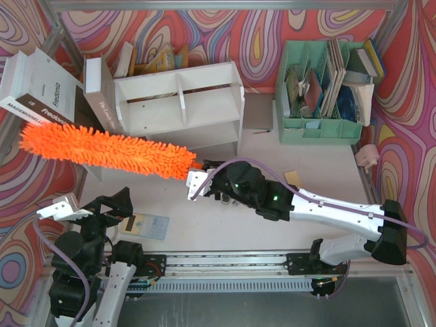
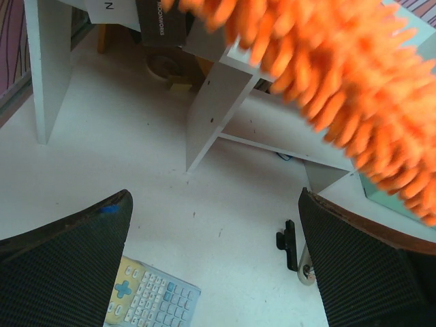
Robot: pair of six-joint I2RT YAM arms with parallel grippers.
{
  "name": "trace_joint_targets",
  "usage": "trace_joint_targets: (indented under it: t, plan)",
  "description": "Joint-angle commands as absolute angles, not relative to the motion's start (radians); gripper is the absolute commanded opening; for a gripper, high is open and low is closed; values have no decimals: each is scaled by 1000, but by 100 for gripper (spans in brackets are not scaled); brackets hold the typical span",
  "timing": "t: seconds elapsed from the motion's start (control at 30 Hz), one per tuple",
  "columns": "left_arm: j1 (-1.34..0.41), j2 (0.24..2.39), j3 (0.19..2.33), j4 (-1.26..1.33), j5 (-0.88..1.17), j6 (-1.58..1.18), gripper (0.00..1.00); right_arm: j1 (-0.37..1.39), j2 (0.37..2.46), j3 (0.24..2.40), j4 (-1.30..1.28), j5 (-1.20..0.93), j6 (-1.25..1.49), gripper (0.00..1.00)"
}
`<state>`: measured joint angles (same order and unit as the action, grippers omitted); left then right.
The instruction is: Dust the bookshelf with a duster
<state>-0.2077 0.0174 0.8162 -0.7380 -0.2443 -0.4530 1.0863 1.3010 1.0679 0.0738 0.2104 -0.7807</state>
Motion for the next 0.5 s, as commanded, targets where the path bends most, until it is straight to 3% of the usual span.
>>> trace_joint_targets:
  t: [0.0,0.47]
  plan:
    - [-201,6,808,-712,-246,-459,98,1083,1271,1158,184,181,-757,0]
    - [-201,8,805,-707,-241,-459,98,1083,1235,980,155,259,-683,0]
